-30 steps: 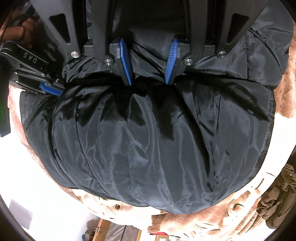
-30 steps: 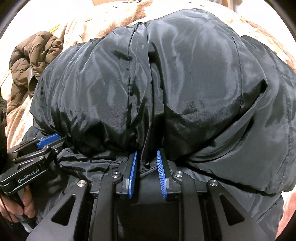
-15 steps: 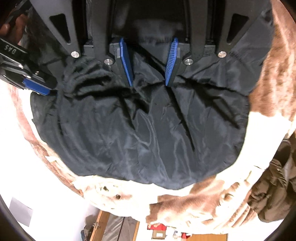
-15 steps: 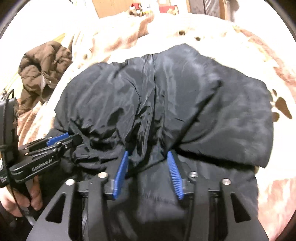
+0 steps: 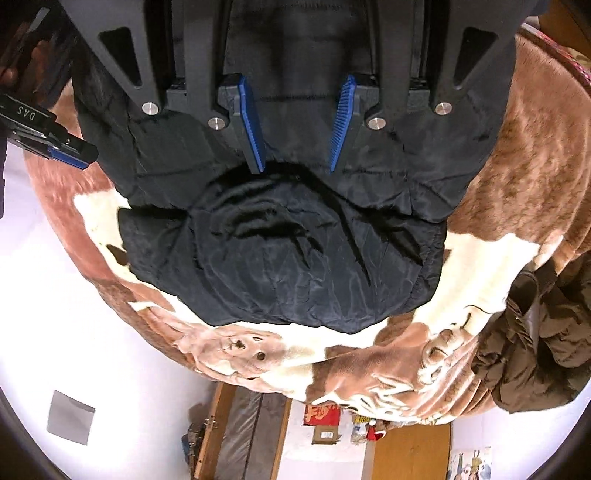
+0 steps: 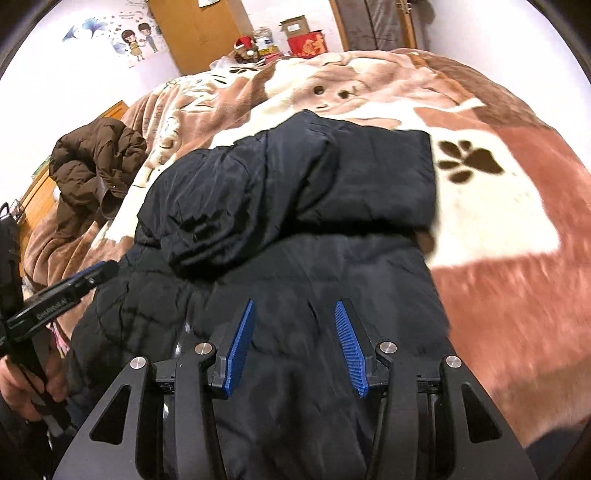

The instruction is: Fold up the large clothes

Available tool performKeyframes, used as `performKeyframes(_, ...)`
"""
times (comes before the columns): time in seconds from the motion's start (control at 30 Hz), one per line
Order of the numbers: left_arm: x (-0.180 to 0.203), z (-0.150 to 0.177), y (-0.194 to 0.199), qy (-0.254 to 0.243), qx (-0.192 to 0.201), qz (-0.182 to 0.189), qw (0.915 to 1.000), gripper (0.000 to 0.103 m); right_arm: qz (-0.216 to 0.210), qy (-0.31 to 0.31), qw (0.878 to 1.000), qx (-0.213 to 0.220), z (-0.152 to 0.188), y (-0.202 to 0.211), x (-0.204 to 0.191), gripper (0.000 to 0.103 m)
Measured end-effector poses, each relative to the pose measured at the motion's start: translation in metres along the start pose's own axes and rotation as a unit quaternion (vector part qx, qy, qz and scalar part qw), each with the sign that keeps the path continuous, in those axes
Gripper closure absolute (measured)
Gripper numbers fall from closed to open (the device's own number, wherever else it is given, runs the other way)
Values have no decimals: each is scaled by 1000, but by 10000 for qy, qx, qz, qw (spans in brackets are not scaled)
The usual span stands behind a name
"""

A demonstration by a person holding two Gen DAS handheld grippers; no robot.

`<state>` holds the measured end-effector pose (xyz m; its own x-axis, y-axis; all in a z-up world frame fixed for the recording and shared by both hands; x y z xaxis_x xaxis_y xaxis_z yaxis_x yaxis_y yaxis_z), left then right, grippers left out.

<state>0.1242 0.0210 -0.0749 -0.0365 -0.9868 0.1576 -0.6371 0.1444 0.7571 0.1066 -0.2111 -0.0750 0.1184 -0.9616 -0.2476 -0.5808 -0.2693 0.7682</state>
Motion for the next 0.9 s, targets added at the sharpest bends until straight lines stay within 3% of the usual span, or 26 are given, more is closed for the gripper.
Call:
performKeyframes(0.33,8,23,34,-251,159,-232,9993,65,159,-181,9996,121,30,27,20,57)
performKeyframes(0.67,-11,44,44,-226,139,-509,9984,65,241,-474,9986,36,46,32,45,55)
performKeyframes(0.8,-31,48,44,-72,87,-645,9979,65,351,-640,9973,-9,50,31,60,45)
performKeyframes(0.9,-51,49,44,39,78,-770,9970,51,437,-788,9959,-56,52,30,75,45)
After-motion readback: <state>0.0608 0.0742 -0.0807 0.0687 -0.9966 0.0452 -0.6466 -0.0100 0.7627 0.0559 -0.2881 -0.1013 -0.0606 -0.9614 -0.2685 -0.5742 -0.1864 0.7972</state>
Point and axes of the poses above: each gripper's, at about its wrist camera, not at the fingertips, and y roughly against the way its jaws point, x to its right, z to its underside, the point moved 8 cm from there along -y, roughly the way its jaws point
